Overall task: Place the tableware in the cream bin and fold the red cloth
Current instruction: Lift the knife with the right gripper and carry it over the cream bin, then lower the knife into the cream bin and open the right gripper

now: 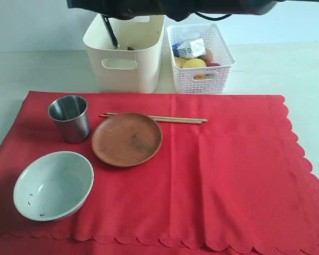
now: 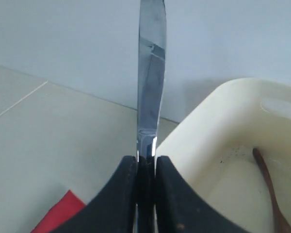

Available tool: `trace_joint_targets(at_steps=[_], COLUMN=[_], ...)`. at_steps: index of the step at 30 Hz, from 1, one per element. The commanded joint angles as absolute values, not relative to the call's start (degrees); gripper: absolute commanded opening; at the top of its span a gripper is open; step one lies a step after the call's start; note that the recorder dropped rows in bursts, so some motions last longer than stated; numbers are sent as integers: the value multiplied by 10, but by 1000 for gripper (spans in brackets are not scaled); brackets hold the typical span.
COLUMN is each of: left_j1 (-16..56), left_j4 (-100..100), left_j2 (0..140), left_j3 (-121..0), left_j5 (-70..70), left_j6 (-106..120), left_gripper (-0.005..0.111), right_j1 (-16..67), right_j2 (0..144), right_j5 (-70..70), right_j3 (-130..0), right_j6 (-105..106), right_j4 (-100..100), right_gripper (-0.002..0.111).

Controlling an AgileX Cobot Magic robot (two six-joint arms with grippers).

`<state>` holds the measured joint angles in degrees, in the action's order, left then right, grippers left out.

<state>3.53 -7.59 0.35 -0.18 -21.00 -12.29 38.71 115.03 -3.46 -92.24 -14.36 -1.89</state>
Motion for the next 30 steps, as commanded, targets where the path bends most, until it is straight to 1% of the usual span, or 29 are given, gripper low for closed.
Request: trace_joint_targets(at_steps=[1,5,8,10,14,16,18,19,21,30], left_j1=[33,33,33,33,33,33,33,33,33,34], left_j4=[-73,-73,-73,-73,-73,-73,-73,-73,-73,-73], left_j2=[0,0,0,0,0,0,0,0,0,0], left_j3=[0,0,0,0,0,0,0,0,0,0], left_j5=[-205,-205,-205,-205,-205,-205,-205,-205,-205,-205], left_j6=[-123,-123,-123,-123,-123,-123,-123,-123,-123,-123], left_gripper=[0,0,0,0,0,0,0,0,0,0], right_j1=[362,346,340,340,340,340,340,340,340,340], right_j2=[1187,1216,1235,1247,1265,1272,1283,1295,1311,1360], right_j5=[20,44,86,117,169,190,224,241,243,214], right_j3=[-954,-969,-970,-970,-970,-970,-970,-970,-970,-970], right_j6=[-146,-146,-138,-106,-51,0,93,152,200,214], right_j4=[-19,-19,-19,-19,-17,10,105,188,234,272], right_gripper=[0,0,4,7,7,7,7,7,7,7])
